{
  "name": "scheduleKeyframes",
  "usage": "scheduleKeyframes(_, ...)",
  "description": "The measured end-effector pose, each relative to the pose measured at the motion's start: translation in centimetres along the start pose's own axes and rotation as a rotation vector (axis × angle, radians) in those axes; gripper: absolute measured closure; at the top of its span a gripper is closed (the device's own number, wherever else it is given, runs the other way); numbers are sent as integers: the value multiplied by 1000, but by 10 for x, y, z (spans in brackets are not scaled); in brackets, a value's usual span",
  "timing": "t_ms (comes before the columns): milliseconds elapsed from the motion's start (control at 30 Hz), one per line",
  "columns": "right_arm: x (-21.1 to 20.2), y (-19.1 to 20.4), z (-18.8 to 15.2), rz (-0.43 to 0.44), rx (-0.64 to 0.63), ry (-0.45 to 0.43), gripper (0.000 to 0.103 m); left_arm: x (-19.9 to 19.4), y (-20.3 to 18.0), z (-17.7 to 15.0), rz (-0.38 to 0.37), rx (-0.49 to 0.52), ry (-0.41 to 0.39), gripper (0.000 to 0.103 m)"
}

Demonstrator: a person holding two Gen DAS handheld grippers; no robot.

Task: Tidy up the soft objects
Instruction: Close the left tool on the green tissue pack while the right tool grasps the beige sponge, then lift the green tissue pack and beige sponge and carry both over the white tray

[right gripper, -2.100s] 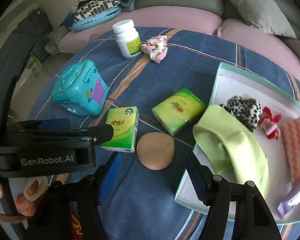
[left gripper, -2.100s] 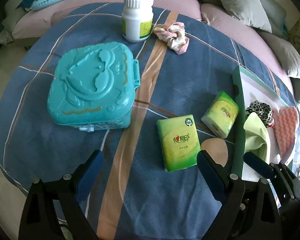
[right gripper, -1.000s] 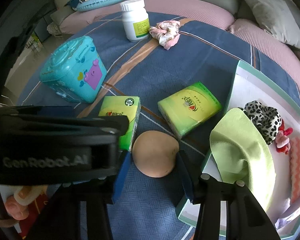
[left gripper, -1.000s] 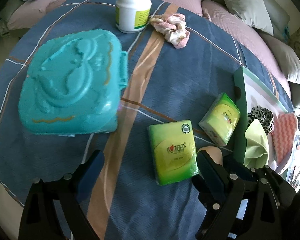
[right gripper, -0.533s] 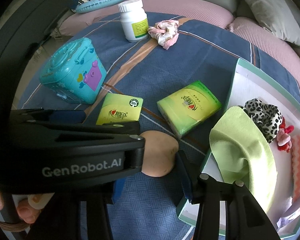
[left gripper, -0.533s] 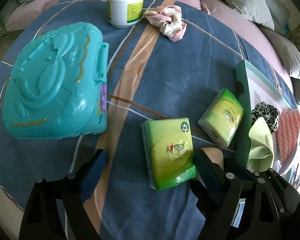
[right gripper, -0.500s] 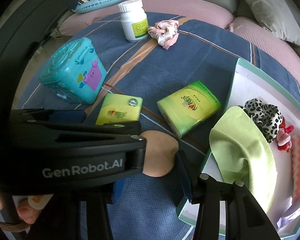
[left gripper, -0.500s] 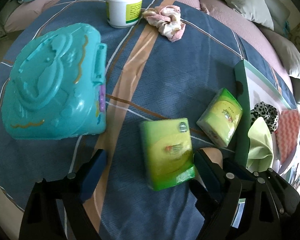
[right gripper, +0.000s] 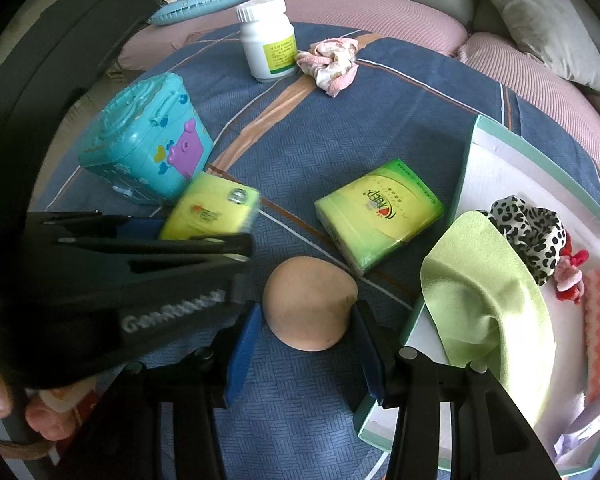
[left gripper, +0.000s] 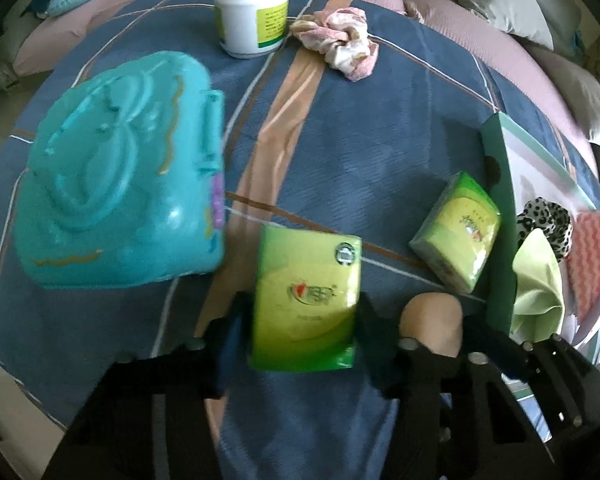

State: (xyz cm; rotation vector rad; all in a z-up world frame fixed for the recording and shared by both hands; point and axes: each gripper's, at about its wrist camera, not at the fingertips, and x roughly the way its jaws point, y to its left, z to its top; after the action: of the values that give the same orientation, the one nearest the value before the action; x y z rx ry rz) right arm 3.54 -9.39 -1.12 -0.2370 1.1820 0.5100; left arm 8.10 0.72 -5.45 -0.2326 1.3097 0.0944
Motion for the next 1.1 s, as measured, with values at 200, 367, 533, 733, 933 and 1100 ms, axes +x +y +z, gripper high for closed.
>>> scheduleKeyframes(200, 6, 2, 2, -21, -5, 8, 53, -1, 18, -10, -25, -15, 7, 52)
scheduleKeyframes(367, 14, 8, 4, -56, -19, 18, 53, -2, 27, -14, -52, -38, 11, 53)
scheduleKeyframes(533, 18, 11, 5, -72, -24, 18, 53, -2, 29, -16, -56, -39, 11, 53)
scheduleKeyframes(733, 15, 10, 2, -68, -26, 6, 56, -5, 31, -21, -56, -40, 10, 53)
scheduleKeyframes(933, 4, 7, -3, -63, -17, -7, 57, -11, 33, -21, -58, -40, 8, 53)
scheduleKeyframes(1100, -7, 3, -6, -49, -1, -32, 57, -17, 35, -24, -58, -38, 2, 53)
